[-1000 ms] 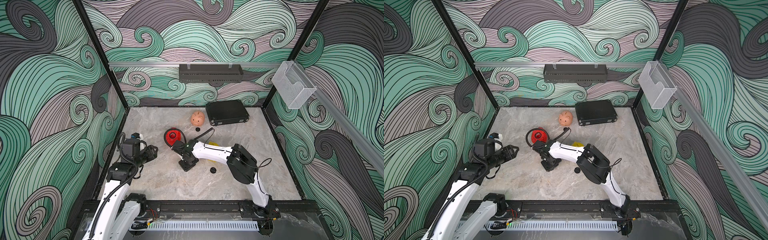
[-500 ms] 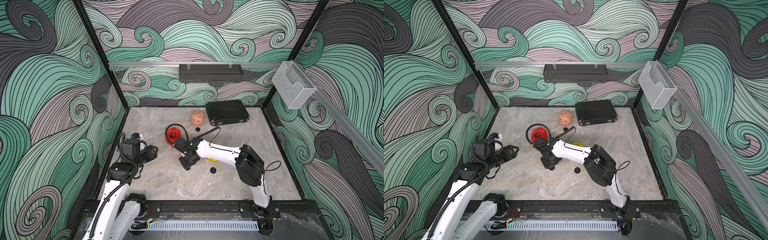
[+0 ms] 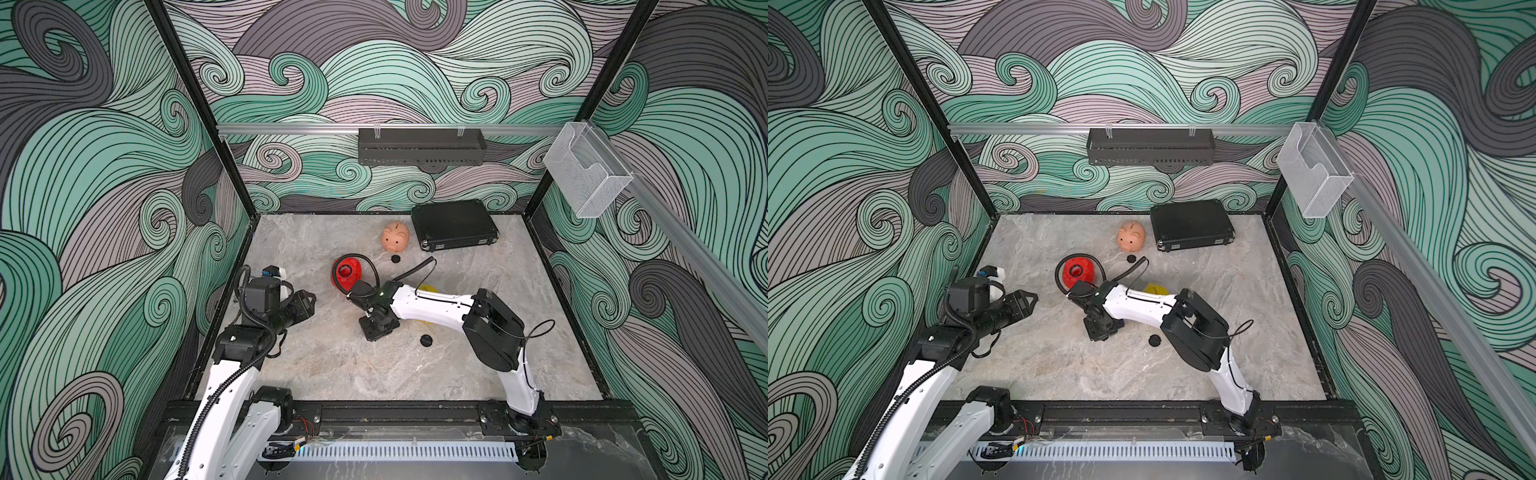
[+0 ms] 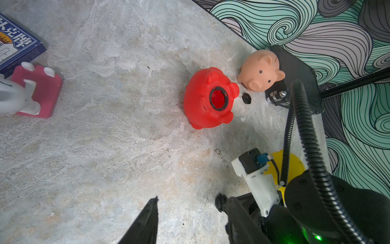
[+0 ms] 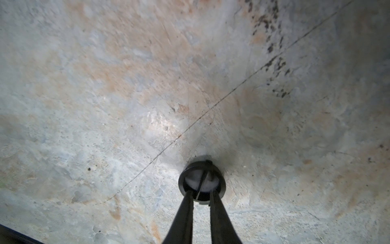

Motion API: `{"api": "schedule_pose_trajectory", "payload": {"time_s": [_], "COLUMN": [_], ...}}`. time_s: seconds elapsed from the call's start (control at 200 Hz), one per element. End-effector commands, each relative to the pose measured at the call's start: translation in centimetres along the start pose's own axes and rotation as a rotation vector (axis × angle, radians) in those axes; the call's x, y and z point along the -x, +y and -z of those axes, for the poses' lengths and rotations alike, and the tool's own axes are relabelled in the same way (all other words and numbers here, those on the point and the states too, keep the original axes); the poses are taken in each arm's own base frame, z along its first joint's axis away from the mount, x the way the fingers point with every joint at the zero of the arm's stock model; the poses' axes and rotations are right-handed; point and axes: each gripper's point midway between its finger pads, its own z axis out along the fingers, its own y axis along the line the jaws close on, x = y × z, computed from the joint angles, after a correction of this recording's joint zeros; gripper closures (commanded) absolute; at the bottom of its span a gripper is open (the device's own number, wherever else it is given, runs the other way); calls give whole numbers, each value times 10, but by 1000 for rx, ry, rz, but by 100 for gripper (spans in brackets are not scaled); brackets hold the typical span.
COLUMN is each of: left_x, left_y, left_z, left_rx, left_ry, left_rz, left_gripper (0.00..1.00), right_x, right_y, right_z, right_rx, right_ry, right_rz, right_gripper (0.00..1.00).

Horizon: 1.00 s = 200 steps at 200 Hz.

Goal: Close piggy banks
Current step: Pick up the knob at the center of the board.

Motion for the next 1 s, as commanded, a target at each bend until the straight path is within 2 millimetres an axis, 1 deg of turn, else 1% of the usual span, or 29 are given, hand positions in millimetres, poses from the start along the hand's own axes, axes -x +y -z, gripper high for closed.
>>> {"api": "schedule_pose_trajectory", "payload": {"time_s": [0.0,0.245,0.36,0.505,0.635,0.751,0.796,0.891,0.951,0.996], "left_x": [-3,-3,-3,-3,-4,-6,-6,-8,-7,-5], "left_y": [1,2,2,2,0,-3,-4,-5,-4,-3], "left_z": [1,1,1,1,-2,-10,-14,-27,-35,-42], "left_rx": [1,4,3,1,-14,-40,-51,-71,-75,-71], "left_ry": [8,8,9,7,13,20,21,26,28,23], "left_rz": [-7,-7,-5,-5,1,25,42,81,99,112], "left_gripper": [48,48,48,48,48,47,47,47,47,47], "right_x": [-6,-14,-18,-23,-26,-23,-20,-13,-6,-1], "right_y": [-11,-18,-27,-40,-46,-48,-48,-40,-38,-36], "right_z": [-16,-28,-31,-33,-33,-27,-24,-17,-8,2], "right_rx": [-40,-69,-117,-184,-208,-217,-215,-171,-153,-133], "right_ry": [29,59,66,96,118,101,92,60,32,3], "right_rz": [-33,-30,-15,61,147,195,204,216,210,205], "right_gripper": [81,82,83,87,91,100,100,100,100,100]}}
